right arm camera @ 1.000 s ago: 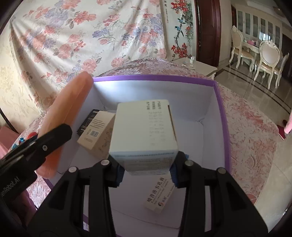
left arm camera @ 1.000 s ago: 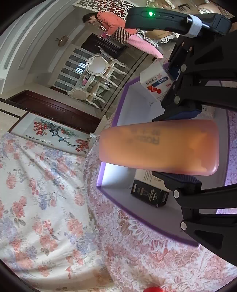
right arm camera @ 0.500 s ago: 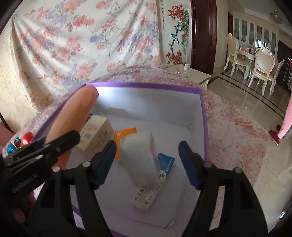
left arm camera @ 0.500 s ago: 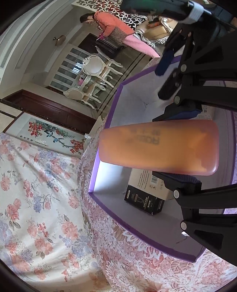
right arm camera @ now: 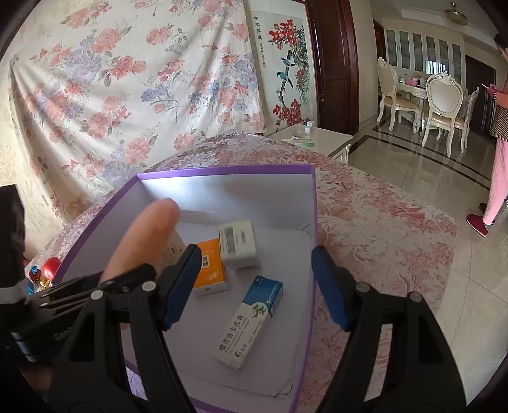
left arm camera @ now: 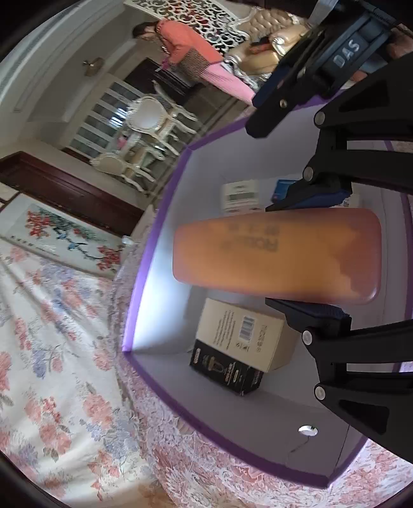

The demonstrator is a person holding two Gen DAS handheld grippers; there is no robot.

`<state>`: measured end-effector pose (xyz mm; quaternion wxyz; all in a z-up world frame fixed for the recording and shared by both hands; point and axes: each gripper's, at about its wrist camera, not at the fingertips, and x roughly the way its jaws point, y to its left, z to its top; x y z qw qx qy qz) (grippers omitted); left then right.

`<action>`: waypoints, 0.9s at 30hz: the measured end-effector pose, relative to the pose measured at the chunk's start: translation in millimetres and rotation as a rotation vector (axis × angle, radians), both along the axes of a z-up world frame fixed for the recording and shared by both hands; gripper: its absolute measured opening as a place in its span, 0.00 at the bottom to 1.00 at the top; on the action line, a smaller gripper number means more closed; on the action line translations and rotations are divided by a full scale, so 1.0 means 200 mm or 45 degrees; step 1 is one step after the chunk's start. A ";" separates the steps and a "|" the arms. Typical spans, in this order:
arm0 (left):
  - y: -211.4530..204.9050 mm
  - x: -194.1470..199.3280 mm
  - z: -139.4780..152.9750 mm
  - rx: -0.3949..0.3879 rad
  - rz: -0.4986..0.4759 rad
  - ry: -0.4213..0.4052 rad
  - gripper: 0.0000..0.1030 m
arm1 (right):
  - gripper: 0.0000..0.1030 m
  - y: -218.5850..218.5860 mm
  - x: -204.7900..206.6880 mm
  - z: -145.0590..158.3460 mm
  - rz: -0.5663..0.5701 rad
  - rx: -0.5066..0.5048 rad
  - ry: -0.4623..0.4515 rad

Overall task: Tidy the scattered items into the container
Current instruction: 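Release the white box into the purple box while the left tool lowers the soap bar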

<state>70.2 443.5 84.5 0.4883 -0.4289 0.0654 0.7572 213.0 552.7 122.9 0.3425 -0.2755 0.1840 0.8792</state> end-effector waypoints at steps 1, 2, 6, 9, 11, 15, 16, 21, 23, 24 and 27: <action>0.01 0.00 -0.01 -0.022 -0.002 -0.013 0.47 | 0.72 0.00 0.00 0.00 0.001 0.000 0.001; 0.03 0.00 -0.01 -0.038 -0.003 -0.022 0.47 | 0.73 0.00 0.00 0.00 0.003 0.001 0.000; 0.06 -0.03 -0.02 -0.082 0.006 -0.106 0.47 | 0.73 -0.01 0.02 0.00 0.008 -0.001 0.008; 0.11 -0.04 -0.06 -0.158 -0.004 -0.154 0.47 | 0.73 -0.01 0.02 0.00 0.012 -0.002 0.009; 0.14 -0.06 -0.09 -0.198 0.023 -0.166 0.47 | 0.73 -0.01 0.02 -0.01 0.014 -0.003 0.007; 0.15 -0.08 -0.09 -0.228 0.083 -0.137 0.47 | 0.73 -0.01 0.01 -0.02 0.017 0.006 -0.011; 0.15 -0.08 -0.09 -0.236 0.090 -0.129 0.47 | 0.74 -0.01 0.01 -0.02 0.016 0.007 -0.015; 0.13 -0.06 -0.08 -0.239 0.098 -0.084 0.49 | 0.76 -0.03 0.00 -0.02 0.020 0.022 -0.031; 0.12 -0.05 -0.08 -0.237 0.098 -0.064 0.54 | 0.77 -0.04 0.00 -0.02 0.024 0.025 -0.031; 0.11 -0.04 -0.07 -0.235 0.098 -0.054 0.58 | 0.77 -0.04 0.00 -0.02 0.032 0.024 -0.030; 0.07 -0.04 -0.04 -0.209 0.117 -0.017 0.61 | 0.77 -0.05 -0.01 -0.01 0.049 0.024 -0.026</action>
